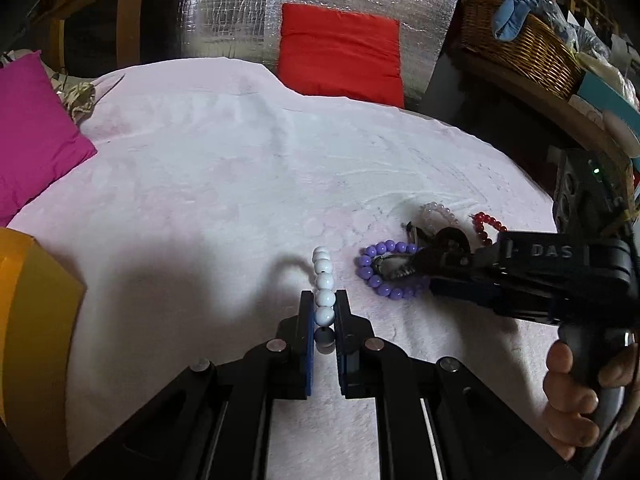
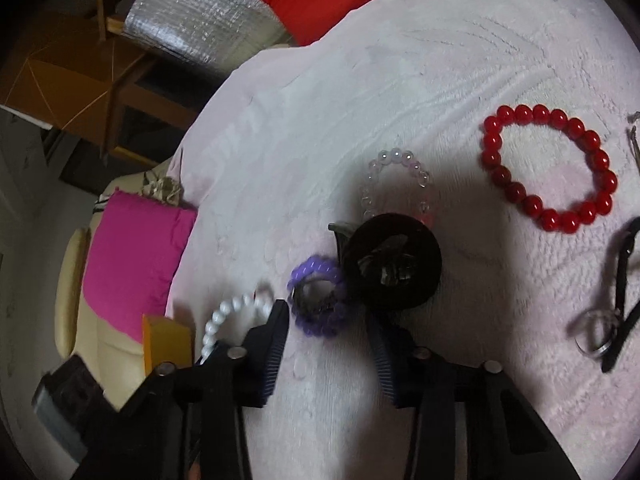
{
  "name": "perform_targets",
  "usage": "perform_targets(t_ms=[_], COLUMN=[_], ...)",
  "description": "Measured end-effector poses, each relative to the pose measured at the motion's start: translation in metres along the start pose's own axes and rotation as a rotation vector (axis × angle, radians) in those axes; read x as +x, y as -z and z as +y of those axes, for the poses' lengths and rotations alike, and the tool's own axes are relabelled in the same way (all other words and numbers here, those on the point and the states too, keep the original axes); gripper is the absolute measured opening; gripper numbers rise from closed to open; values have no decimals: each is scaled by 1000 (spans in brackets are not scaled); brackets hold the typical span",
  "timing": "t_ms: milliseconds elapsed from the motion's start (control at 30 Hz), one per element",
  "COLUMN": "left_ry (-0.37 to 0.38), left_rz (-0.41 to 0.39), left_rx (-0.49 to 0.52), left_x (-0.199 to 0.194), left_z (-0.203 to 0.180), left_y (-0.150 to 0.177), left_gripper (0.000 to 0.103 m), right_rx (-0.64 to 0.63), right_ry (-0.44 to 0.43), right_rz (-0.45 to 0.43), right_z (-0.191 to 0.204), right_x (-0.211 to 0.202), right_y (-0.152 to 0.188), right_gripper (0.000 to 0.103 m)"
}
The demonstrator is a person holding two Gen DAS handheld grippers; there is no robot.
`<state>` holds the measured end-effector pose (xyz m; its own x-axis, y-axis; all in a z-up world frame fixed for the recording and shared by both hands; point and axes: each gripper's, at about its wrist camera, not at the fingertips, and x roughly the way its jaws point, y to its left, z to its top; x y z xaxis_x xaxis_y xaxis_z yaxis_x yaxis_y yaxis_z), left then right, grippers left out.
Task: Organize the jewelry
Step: 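Carry both bracelets over the orange box and open both tools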
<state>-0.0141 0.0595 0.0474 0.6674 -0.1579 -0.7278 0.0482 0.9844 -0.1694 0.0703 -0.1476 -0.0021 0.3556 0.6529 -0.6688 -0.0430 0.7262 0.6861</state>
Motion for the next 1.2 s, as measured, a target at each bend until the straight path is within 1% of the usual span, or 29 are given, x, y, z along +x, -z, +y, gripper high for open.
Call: perform_targets(t_ms=[33, 67, 200, 533, 633, 700, 800, 833, 900, 1033, 1133, 1200], left_ry=[-2, -6, -18, -42, -61, -57, -53, -44, -50, -97, -147, -185], left_rz=[-4, -7, -22, -65, -81, -93, -131, -147, -180, -238, -264, -264], left_rx=[-2, -2, -5, -12, -3, -9, -14, -19, -27, -68, -99, -110], left_x=[-2, -2, -6, -18, -25, -31, -49, -58, -76, -121, -157, -179], left_z=[2, 3, 6, 5, 3, 3, 3, 3, 5, 19, 36, 51], left_y=[0, -1, -1, -5, -4, -4, -4, -4, -3, 3, 12, 19], left_gripper=[9, 10, 9, 9, 9, 9, 9, 9, 9, 9, 9, 10], right_rx=[1, 4, -8, -53, -63, -70, -67, -70, -89, -156, -222, -262], right_ry=[14, 25, 20, -70, -82, -85, -85, -91, -111, -161, -209, -236], right_rz=[-3, 1, -16, -66, -83, -98, -101, -103, -112, -106, -71, -47], right_z=[0, -1, 1, 12, 11, 9, 8, 11, 21, 54, 94, 120], right_x=[3, 4, -2, -52, -67, -77, -86, -89, -92, -92, -78, -66], right_y=[0, 0, 2, 12, 15, 16, 19, 20, 24, 37, 54, 65], right_gripper=[18, 13, 11, 11, 11, 11, 11, 11, 11, 11, 11, 11])
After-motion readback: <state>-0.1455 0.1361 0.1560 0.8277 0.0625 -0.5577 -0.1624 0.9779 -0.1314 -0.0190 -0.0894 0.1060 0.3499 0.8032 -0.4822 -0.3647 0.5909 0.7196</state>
